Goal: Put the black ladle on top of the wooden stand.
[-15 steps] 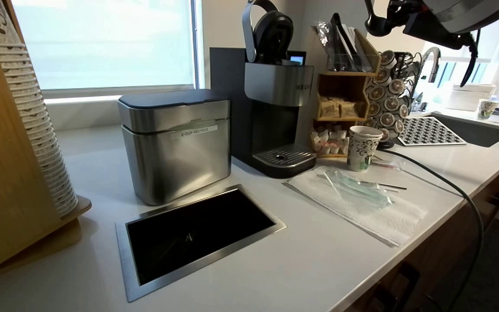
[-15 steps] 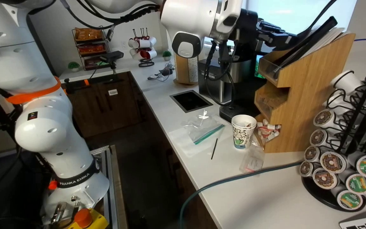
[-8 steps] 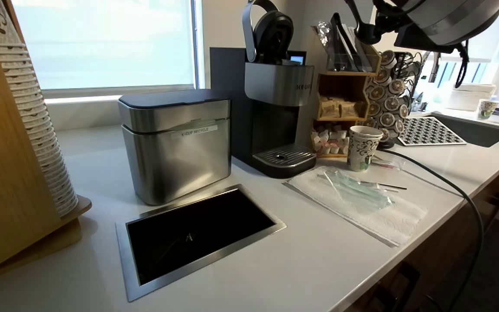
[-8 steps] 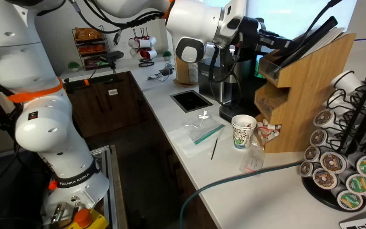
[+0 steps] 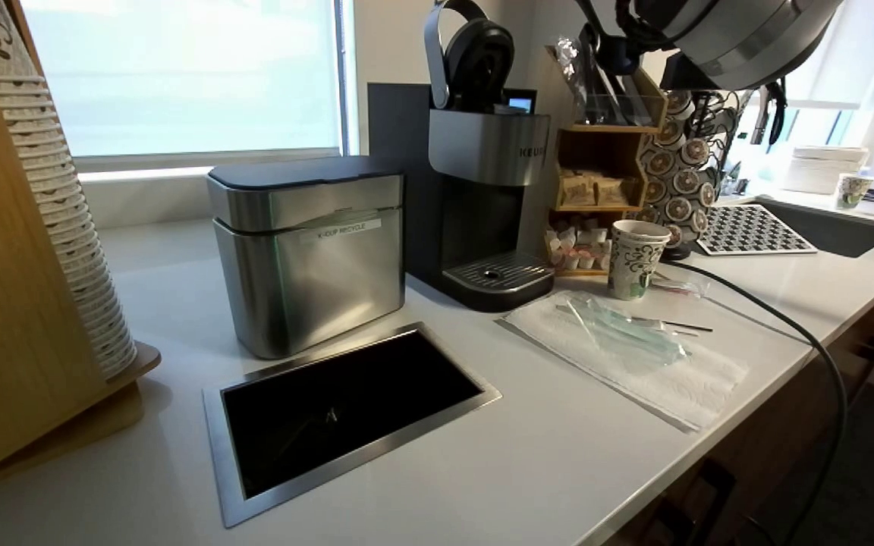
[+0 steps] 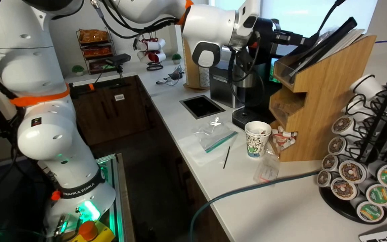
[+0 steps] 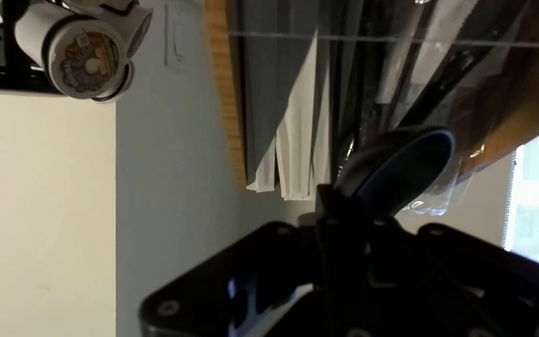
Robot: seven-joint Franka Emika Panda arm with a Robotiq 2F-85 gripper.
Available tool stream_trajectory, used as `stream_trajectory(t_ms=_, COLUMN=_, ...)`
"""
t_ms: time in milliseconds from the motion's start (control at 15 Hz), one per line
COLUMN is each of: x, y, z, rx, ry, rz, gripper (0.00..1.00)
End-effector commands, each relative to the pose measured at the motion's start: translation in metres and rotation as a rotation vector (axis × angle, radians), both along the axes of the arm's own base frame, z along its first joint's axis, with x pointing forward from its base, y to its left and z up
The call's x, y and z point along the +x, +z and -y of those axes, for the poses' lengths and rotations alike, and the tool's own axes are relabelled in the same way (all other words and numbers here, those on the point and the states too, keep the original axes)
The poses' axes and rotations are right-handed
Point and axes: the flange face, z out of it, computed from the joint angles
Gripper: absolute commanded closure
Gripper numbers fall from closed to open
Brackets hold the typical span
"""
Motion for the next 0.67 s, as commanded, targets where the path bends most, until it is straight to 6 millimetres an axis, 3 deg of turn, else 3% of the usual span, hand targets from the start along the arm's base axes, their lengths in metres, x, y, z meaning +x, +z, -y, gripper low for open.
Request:
stream_trajectory(t_ms=0, x=0.009, y=-0.005, z=0.0, rx=-0.035, ry=-0.019, rz=0.001, gripper=0.99)
stream_trajectory(t_ms=67, x=0.01, y=-0.009, z=0.002, rx=-0.037, ry=-0.021, rz=-0.011, gripper=0.99)
stream_trajectory(t_ms=133, x=0.011, y=-0.012, z=0.004, rx=-0.042, ry=-0.025, rz=-0.018, gripper=0.7)
stream_trajectory(t_ms=267, x=0.012, y=-0.016, z=0.006, rx=-0.049, ry=-0.029, rz=-0.031, gripper=0.62)
stream_trajectory(t_ms=600, x=0.012, y=-0.02, z=0.006, rx=-0.06, ry=-0.031, rz=-0.041, gripper=0.24)
